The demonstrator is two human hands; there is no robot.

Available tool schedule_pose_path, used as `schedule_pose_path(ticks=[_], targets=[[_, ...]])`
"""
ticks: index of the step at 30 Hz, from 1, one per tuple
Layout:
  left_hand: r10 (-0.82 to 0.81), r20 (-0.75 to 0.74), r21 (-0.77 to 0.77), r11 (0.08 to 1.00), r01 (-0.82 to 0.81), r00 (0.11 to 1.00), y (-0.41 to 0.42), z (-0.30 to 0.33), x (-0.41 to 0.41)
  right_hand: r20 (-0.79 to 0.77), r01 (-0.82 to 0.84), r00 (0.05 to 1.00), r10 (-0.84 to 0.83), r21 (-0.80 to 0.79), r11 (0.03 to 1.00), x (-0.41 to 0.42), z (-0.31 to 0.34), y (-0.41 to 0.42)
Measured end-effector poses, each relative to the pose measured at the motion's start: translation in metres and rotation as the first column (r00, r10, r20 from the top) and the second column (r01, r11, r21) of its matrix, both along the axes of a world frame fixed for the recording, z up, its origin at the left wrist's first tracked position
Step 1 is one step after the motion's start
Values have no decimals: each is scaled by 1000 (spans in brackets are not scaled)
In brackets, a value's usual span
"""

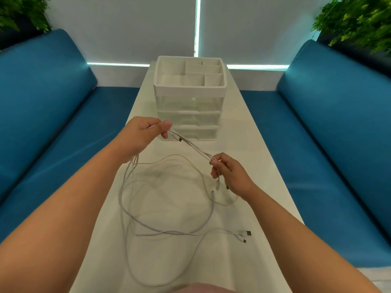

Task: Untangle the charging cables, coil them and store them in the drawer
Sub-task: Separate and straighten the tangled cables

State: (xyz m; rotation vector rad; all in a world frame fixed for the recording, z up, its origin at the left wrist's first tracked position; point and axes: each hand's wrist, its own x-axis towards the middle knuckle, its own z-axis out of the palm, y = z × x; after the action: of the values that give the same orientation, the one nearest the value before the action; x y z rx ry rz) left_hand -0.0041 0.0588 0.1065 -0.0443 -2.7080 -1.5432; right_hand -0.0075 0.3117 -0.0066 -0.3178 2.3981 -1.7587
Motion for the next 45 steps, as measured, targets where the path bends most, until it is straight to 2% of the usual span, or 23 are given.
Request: schedule_pose_path(ticks=[6, 12, 15, 18, 23, 27, 31, 35, 38, 41, 45], targets=[[31, -21, -19, 999, -32, 999, -3, 2, -9, -15, 93, 996, -93, 27, 995, 5, -2, -4], [74, -86, -29, 997, -76, 994, -10, 7, -13, 21, -53, 998, 51, 77, 996, 6, -5, 2], [50, -83, -41, 998, -53, 995, -11, 7, -13, 26, -68, 998, 66, 130, 989, 3, -4, 5], [43, -91, -44, 998, -47, 995, -7, 9, -12, 53, 12, 998, -20, 145, 989, -2, -3, 4], [78, -91, -46, 996, -83, 993, -3, 19, -10, 187, 143, 970, -153, 66, 988, -7, 13, -3], [88, -85, -27, 996, -91, 993, -4, 27, -8, 28, 249, 967, -254, 125, 961, 0, 14, -3], [80, -93, -51, 995, -85, 992, -1, 37, -6, -106, 305, 950, -295, 89, 948, 3, 7, -4], [69, -79, -60, 995, -74, 995, 1, 37, -4, -159, 347, 934, -321, 177, 921, 2, 6, -1], [53, -67, -73, 996, -58, 996, 3, 32, -2, -120, 416, 906, -406, 68, 907, 3, 9, 1], [67, -69, -71, 995, -72, 995, 3, 30, 1, -11, 471, 881, -472, -56, 880, -1, 12, 0], [67, -64, -86, 994, -73, 996, 0, 30, 2, 2, 432, 902, -432, -28, 901, 0, 7, 1]])
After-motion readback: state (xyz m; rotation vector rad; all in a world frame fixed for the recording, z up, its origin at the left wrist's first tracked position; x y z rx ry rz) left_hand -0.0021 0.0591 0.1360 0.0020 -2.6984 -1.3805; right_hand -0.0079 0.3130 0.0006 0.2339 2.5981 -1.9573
